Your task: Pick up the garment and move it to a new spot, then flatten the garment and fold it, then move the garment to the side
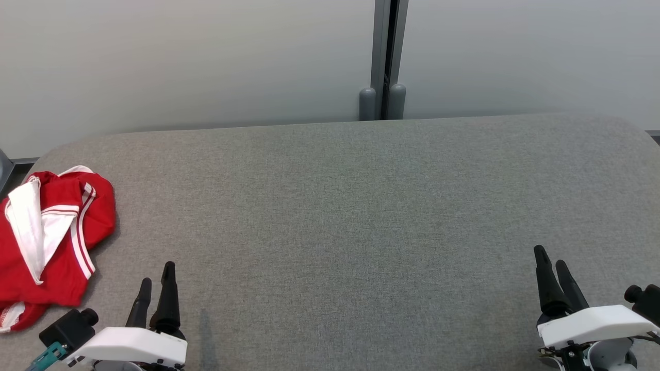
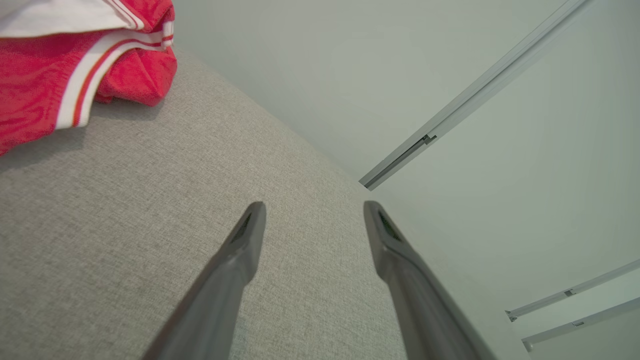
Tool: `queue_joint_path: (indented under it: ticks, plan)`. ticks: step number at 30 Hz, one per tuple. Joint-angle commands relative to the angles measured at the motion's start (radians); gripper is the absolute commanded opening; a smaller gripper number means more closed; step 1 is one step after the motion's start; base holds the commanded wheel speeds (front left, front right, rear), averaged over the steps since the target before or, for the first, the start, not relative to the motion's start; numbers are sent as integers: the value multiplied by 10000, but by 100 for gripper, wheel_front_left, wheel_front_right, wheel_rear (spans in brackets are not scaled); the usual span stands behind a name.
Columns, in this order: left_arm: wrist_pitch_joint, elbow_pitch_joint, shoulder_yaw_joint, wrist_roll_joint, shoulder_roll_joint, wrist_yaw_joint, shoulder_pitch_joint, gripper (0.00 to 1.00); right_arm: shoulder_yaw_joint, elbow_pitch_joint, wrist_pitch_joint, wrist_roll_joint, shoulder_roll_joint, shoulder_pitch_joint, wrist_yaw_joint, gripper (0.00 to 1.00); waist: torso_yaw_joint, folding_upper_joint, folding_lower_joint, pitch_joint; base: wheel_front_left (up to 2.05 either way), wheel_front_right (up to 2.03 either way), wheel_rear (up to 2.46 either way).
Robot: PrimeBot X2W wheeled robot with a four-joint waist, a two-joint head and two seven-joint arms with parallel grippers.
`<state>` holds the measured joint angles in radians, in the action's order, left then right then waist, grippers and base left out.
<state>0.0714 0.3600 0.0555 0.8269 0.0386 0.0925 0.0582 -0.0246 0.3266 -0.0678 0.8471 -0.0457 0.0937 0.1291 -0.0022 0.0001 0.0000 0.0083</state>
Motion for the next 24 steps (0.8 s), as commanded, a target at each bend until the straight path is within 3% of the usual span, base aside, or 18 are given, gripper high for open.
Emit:
queue_joint_path:
  ticks: [1,24]
  plan:
    - [111,-87,-78,-525,96,-44,295,100,-31,-102,-154,-513,-104,245,12,100,2,-1,0,0,0,0,0]
    - [785,393,-707,-3457,408,-462,123,100,-24,-42,-827,-3684,-46,24,16,100,0,-1,0,-84,0,0,0]
